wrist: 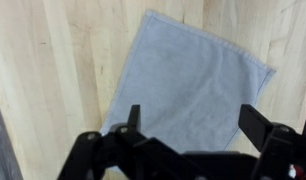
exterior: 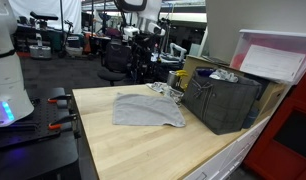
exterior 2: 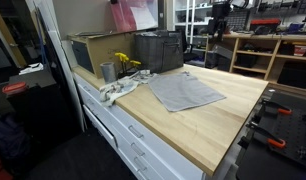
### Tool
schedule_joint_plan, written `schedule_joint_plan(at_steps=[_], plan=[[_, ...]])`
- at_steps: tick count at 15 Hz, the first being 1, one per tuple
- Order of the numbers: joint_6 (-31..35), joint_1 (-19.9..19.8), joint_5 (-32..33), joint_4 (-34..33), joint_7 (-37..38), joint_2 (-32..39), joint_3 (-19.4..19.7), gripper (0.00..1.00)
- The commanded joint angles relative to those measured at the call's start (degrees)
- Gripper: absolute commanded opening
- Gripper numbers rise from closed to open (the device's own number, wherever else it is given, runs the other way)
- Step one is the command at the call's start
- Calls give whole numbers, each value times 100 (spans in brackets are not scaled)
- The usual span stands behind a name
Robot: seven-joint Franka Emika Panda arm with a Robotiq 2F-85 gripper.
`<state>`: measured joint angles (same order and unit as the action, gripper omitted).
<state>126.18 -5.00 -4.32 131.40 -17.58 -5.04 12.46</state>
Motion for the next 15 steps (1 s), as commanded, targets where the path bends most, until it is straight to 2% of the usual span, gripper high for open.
schedule_joint_plan(at_steps=[1, 5, 7, 11, 15], plan=[[313, -100, -733, -561, 94, 1009, -119, 100], [480, -255, -1490, -784, 253, 1762, -362, 100], [544, -322, -1651, -806, 451, 2023, -474, 100], [708, -381, -1530, -894, 978, 2452, -545, 100], [612, -480, -1524, -1231, 1142, 2722, -568, 100]])
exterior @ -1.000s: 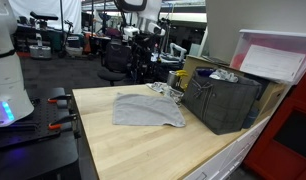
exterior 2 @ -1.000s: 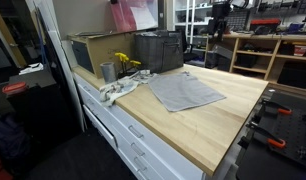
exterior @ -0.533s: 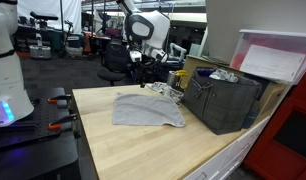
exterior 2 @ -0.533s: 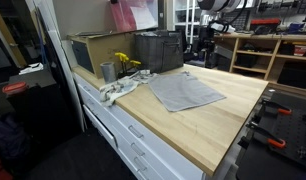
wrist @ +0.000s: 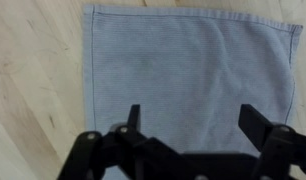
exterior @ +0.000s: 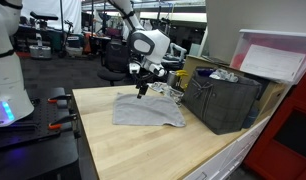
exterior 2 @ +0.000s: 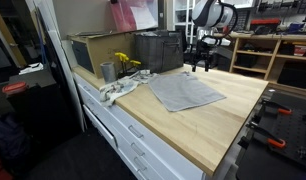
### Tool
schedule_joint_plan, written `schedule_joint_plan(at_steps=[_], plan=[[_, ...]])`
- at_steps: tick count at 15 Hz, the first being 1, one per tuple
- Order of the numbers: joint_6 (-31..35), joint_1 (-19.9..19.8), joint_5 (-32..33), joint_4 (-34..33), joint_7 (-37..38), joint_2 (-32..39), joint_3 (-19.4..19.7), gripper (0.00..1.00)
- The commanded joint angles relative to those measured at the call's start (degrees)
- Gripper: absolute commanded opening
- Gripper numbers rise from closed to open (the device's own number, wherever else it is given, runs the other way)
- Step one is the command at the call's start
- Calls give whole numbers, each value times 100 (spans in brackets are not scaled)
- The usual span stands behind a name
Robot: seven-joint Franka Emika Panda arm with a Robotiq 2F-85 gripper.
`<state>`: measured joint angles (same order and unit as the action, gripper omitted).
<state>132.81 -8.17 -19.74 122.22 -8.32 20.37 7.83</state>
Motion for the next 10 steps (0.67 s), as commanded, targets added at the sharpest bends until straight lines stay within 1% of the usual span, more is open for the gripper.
schedule_joint_plan(at_steps=[1, 4, 10], plan=[[-74, -190, -16, -372, 241, 246, -123, 100], [-79, -243, -58, -414, 337, 369, -177, 100], [-42, -355, -203, -255, 524, 495, -251, 100]])
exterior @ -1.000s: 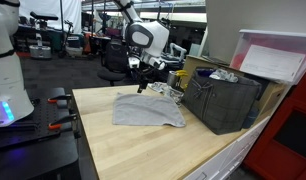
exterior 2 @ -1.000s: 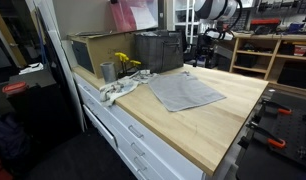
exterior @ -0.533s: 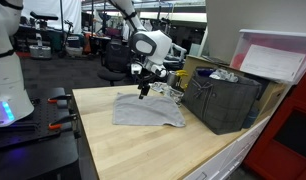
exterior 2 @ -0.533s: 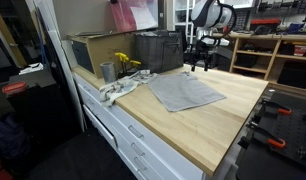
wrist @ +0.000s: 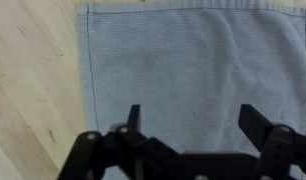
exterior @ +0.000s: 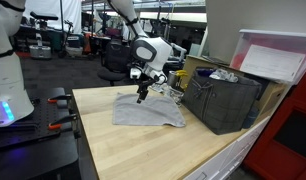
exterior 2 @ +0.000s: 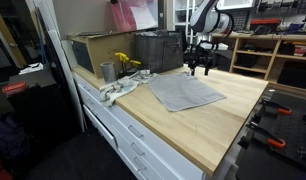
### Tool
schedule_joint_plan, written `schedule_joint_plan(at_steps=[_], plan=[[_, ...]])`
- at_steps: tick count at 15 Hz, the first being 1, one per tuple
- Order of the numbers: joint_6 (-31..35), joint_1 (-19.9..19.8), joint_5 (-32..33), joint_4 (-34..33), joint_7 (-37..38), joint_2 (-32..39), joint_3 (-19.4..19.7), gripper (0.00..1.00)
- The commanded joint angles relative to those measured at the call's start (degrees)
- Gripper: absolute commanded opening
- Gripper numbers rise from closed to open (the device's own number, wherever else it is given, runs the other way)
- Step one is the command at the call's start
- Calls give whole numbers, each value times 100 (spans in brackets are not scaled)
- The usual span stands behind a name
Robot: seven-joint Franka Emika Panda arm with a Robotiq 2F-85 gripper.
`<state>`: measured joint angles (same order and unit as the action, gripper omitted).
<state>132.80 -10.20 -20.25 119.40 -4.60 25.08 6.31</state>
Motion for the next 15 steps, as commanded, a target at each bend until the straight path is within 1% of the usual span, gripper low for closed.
schedule_joint_plan(at_steps=[1, 15], plan=[[-34, -167, -185, 56, 188, 42, -98, 100], [3, -264, -457, 530, 348, 211, -101, 100]])
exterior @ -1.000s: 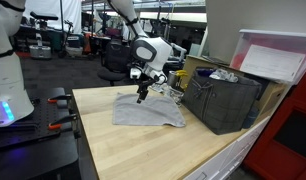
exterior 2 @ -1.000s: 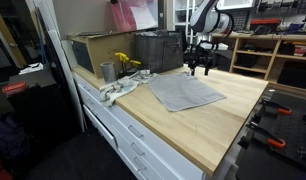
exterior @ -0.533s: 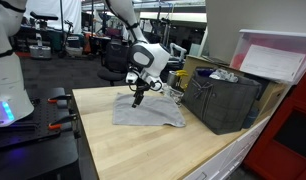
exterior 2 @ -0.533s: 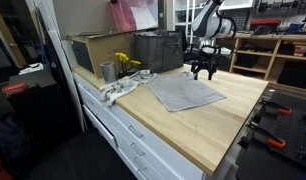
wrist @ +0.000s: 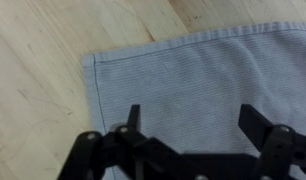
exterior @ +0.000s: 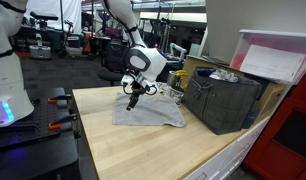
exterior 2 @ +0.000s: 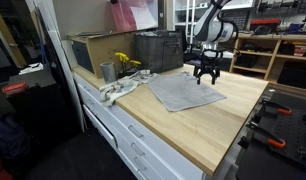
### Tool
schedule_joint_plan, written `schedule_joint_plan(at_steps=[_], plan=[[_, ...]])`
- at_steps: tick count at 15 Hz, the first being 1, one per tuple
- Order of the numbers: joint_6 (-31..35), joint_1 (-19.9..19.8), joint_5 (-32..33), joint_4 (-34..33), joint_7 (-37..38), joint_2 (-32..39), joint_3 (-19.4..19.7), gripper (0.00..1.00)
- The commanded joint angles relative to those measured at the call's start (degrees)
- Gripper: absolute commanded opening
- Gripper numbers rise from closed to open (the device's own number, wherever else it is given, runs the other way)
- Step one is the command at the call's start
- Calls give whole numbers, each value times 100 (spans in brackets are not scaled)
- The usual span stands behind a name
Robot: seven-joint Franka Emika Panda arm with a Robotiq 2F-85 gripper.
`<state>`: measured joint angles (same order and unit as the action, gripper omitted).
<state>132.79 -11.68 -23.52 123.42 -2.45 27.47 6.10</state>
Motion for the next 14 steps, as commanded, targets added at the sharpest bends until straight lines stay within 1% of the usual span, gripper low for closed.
schedule_joint_plan(at_steps=[1, 14], plan=[[15, -123, -147, 162, 156, -19, -76, 100], [19, -367, -150, 501, 153, 43, -3, 100]])
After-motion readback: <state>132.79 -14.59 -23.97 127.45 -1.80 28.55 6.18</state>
